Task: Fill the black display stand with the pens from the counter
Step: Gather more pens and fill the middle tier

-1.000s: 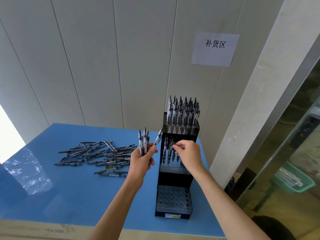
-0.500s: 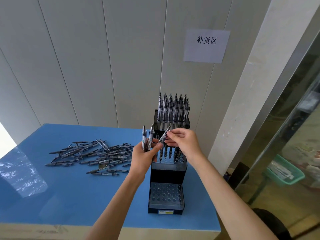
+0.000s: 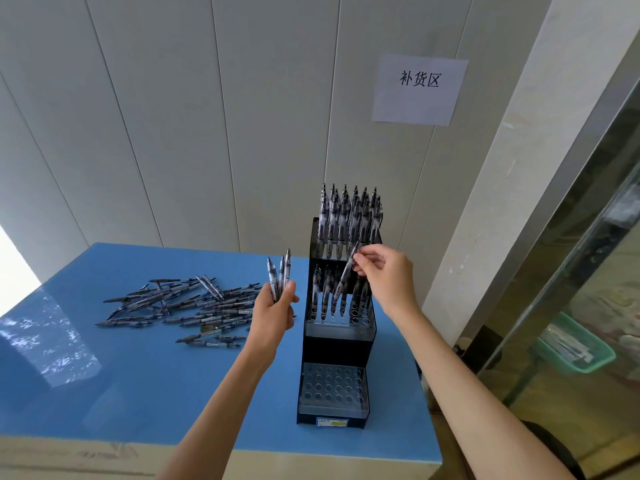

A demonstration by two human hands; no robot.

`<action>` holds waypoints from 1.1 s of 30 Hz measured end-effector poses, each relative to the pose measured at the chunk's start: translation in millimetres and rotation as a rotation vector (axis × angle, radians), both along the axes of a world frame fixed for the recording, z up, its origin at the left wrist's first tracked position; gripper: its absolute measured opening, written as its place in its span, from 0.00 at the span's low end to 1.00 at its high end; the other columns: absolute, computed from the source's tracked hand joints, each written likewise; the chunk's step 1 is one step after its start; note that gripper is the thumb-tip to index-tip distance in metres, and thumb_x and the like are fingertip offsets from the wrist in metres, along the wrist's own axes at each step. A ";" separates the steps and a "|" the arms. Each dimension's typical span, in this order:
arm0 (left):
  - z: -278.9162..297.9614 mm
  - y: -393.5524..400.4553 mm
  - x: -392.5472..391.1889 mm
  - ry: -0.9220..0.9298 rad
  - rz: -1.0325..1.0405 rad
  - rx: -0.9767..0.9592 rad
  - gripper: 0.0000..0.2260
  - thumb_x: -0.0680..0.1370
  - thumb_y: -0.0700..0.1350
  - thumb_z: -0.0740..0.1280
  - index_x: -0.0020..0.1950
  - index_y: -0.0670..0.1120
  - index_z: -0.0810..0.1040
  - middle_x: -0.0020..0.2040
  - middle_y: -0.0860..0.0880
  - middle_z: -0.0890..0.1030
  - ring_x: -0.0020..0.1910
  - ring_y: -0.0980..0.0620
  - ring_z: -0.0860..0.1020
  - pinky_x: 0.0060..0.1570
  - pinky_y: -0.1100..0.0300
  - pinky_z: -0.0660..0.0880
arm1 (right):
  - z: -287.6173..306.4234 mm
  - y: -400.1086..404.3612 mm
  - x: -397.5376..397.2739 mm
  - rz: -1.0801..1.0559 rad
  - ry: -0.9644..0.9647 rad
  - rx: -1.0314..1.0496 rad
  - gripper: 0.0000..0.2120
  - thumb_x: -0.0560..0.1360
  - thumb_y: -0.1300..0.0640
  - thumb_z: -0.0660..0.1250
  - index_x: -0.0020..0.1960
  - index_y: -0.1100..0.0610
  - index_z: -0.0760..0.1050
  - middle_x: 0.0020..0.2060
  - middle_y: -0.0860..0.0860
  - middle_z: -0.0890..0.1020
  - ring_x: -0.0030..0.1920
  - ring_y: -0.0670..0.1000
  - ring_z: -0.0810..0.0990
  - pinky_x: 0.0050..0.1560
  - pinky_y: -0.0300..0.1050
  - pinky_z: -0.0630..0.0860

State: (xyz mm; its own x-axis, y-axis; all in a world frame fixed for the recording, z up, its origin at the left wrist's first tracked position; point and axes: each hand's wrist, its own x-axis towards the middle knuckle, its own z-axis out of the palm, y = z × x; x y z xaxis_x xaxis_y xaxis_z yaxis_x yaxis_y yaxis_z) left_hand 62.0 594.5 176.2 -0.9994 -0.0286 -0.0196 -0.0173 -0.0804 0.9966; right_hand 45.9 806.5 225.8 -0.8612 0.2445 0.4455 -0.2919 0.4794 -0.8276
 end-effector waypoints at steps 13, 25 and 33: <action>2.2 -10.8 3.5 0.111 -0.001 -0.055 0.14 0.84 0.54 0.63 0.46 0.47 0.68 0.33 0.51 0.63 0.30 0.53 0.59 0.29 0.59 0.60 | -22.8 -9.8 -4.3 -0.014 0.000 0.207 0.04 0.77 0.60 0.72 0.51 0.57 0.84 0.38 0.46 0.85 0.39 0.41 0.84 0.48 0.41 0.83; 11.5 -0.2 5.5 0.049 -0.049 0.067 0.10 0.86 0.47 0.59 0.56 0.42 0.76 0.37 0.50 0.72 0.28 0.56 0.63 0.26 0.63 0.61 | -42.5 -16.3 -6.0 0.015 -0.119 0.226 0.05 0.77 0.63 0.72 0.52 0.61 0.84 0.39 0.52 0.86 0.38 0.46 0.85 0.48 0.50 0.84; 18.0 6.4 8.8 0.113 -0.013 0.084 0.12 0.84 0.47 0.65 0.52 0.37 0.79 0.30 0.54 0.76 0.23 0.53 0.65 0.25 0.64 0.64 | -36.1 -7.6 -2.0 0.016 -0.126 0.248 0.05 0.75 0.59 0.74 0.49 0.59 0.85 0.38 0.50 0.86 0.39 0.45 0.85 0.49 0.47 0.84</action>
State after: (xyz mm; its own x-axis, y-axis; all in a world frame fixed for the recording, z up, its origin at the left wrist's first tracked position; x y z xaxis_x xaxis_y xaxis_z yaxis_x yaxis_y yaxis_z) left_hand 70.8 600.9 194.3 -0.9957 -0.0186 0.0911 0.0930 -0.1643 0.9820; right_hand 43.9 799.0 189.6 -0.9164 0.1278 0.3792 -0.2032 0.6679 -0.7160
